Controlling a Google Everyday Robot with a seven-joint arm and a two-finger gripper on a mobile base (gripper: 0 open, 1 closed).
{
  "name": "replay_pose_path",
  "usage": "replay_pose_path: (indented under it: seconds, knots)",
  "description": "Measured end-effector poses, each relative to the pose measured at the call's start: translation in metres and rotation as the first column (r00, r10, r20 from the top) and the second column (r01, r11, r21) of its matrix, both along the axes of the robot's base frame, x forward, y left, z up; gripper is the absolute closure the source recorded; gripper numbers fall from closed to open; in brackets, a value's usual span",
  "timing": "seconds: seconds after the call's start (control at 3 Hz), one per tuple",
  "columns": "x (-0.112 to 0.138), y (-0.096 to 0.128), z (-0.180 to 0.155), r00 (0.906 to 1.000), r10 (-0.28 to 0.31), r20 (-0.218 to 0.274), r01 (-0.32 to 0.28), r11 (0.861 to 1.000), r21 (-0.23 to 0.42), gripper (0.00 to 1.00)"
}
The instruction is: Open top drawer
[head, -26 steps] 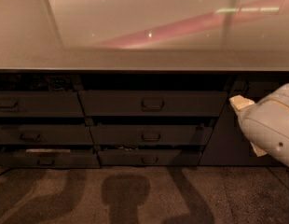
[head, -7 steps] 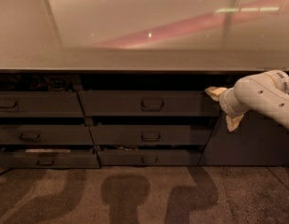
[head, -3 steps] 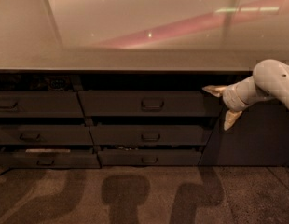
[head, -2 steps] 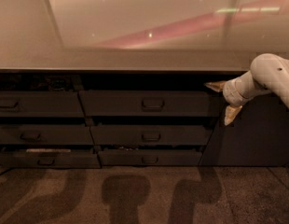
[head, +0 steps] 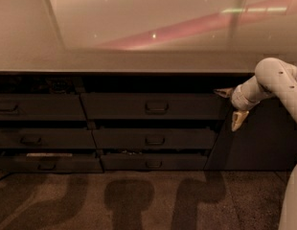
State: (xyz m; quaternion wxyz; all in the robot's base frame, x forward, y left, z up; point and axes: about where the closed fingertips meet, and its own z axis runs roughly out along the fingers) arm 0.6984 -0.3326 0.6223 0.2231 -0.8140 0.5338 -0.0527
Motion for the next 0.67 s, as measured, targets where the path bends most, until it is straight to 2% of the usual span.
replay_pose_path:
  seconds: [0.33, 0.67]
  knots:
    - [0.0, 0.0, 0.0, 1.0, 0.0, 0.0, 0.0, 1.0, 0.0, 0.0]
    - [0.0, 0.0, -0.0001, 1.0, 0.0, 0.0, 0.0, 1.0, 0.0, 0.18]
